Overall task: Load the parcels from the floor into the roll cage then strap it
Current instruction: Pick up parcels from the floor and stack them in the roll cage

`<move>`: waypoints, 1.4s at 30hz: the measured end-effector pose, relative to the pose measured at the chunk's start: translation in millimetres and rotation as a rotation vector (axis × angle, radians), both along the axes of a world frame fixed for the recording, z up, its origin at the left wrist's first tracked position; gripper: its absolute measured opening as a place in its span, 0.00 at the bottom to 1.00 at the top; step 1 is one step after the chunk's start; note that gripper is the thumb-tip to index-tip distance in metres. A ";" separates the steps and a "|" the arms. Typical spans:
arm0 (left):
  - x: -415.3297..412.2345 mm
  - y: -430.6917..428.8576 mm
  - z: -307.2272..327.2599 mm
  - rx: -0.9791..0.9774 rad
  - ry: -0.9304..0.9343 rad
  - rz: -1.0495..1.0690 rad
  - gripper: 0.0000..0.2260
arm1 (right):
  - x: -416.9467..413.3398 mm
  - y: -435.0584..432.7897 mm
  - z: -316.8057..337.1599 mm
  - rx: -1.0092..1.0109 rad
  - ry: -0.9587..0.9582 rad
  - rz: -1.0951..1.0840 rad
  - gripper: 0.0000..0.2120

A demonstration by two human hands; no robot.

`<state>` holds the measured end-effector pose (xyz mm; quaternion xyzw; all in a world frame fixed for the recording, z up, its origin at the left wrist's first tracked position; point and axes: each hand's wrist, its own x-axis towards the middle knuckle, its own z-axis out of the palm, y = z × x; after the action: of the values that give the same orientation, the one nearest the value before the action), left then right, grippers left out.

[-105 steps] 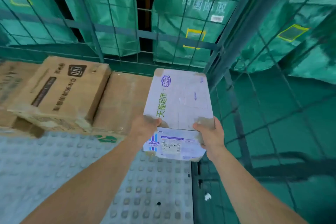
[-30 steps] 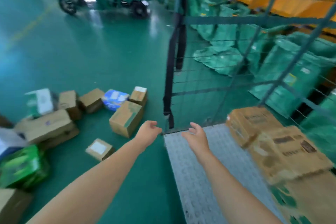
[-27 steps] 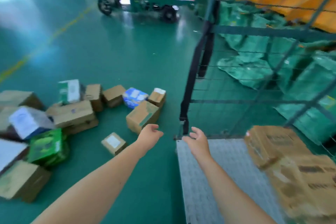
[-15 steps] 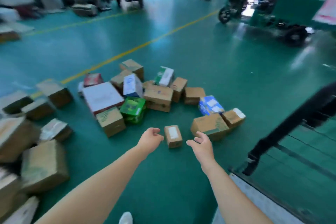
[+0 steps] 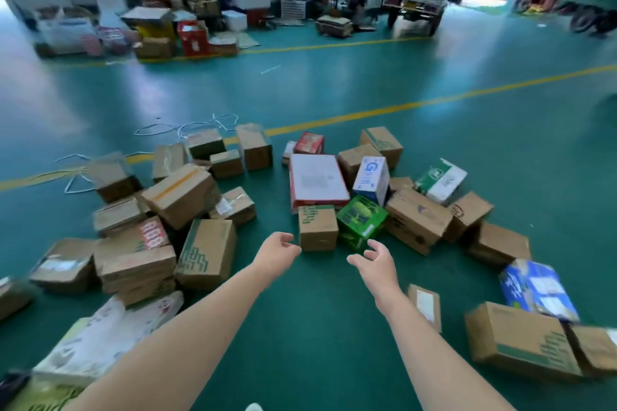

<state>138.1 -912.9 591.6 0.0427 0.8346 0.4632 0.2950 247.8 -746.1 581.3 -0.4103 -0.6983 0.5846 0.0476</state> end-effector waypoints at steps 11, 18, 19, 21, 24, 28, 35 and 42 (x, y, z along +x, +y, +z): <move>-161.8 21.2 -0.5 -0.015 0.003 -0.027 0.20 | -158.2 23.9 -1.8 0.000 -0.010 -0.004 0.32; -266.6 80.7 -25.6 -0.047 -0.041 -0.010 0.21 | -267.6 90.4 -24.6 -0.021 -0.056 0.004 0.31; -285.0 93.6 -27.9 -0.048 -0.044 -0.002 0.21 | -287.4 103.9 -27.0 -0.026 -0.053 0.009 0.31; -322.1 120.2 -30.2 -0.052 -0.050 0.017 0.21 | -328.5 133.1 -31.6 -0.031 -0.060 0.025 0.30; -373.0 159.0 -25.9 -0.072 -0.084 0.048 0.22 | -386.6 174.8 -35.7 -0.044 -0.107 0.069 0.31; -440.4 207.5 -19.6 -0.069 -0.085 0.081 0.22 | -462.0 227.9 -36.5 -0.059 -0.127 0.098 0.33; -549.7 255.5 -35.4 -0.105 -0.161 0.102 0.22 | -572.4 278.5 -50.2 -0.097 -0.167 0.118 0.31; -704.5 306.5 -95.2 -0.171 -0.226 -0.041 0.22 | -691.5 316.0 -108.1 -0.118 -0.257 0.009 0.35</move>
<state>-566.3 -606.4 496.4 -0.0179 0.8316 0.3860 0.3990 -443.7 -430.1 473.2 -0.4810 -0.6647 0.5676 -0.0691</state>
